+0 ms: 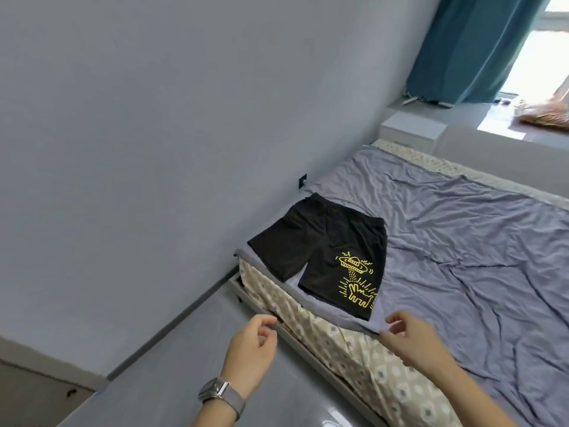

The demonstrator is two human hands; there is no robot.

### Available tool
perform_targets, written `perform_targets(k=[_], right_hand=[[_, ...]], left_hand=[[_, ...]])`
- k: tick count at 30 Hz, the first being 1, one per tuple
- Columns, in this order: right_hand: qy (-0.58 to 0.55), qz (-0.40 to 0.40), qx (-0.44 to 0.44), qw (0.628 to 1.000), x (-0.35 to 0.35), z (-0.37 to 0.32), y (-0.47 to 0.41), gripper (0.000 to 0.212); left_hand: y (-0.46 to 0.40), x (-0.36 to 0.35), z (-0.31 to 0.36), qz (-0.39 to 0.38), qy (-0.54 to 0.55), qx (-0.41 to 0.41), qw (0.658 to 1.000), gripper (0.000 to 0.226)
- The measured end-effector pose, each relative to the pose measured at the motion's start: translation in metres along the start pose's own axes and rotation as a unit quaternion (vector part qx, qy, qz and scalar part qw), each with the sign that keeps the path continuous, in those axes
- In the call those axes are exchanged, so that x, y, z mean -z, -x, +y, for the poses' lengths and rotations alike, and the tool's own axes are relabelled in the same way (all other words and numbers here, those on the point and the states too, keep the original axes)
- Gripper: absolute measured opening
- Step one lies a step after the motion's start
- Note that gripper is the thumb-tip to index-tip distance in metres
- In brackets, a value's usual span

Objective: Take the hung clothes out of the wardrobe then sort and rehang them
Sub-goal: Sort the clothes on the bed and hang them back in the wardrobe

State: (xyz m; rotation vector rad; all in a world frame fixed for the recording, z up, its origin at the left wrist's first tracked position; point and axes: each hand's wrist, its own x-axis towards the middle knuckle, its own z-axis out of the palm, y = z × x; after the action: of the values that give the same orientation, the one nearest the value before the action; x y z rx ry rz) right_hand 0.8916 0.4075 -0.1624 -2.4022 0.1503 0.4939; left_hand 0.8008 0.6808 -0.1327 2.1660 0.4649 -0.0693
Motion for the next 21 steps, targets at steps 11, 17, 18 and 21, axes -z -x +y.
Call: perform_targets(k=[11, 17, 18, 21], right_hand=[[-0.015, 0.039, -0.07, 0.997, 0.029, -0.015, -0.183, 0.015], [0.0, 0.032, -0.082, 0.996, 0.044, -0.021, -0.286, 0.025], [0.004, 0.029, -0.086, 0.996, 0.045, -0.022, -0.302, 0.026], [0.001, 0.027, -0.109, 0.994, 0.039, -0.022, -0.349, 0.03]], left_hand=[[-0.218, -0.047, 0.056, -0.1, -0.018, -0.044, 0.994, 0.021], [-0.325, -0.069, 0.079, -0.116, -0.029, -0.056, 0.991, 0.021], [-0.342, -0.071, 0.08, -0.114, -0.031, -0.052, 0.992, 0.021], [-0.397, -0.08, 0.079, -0.12, -0.037, -0.042, 0.991, 0.02]])
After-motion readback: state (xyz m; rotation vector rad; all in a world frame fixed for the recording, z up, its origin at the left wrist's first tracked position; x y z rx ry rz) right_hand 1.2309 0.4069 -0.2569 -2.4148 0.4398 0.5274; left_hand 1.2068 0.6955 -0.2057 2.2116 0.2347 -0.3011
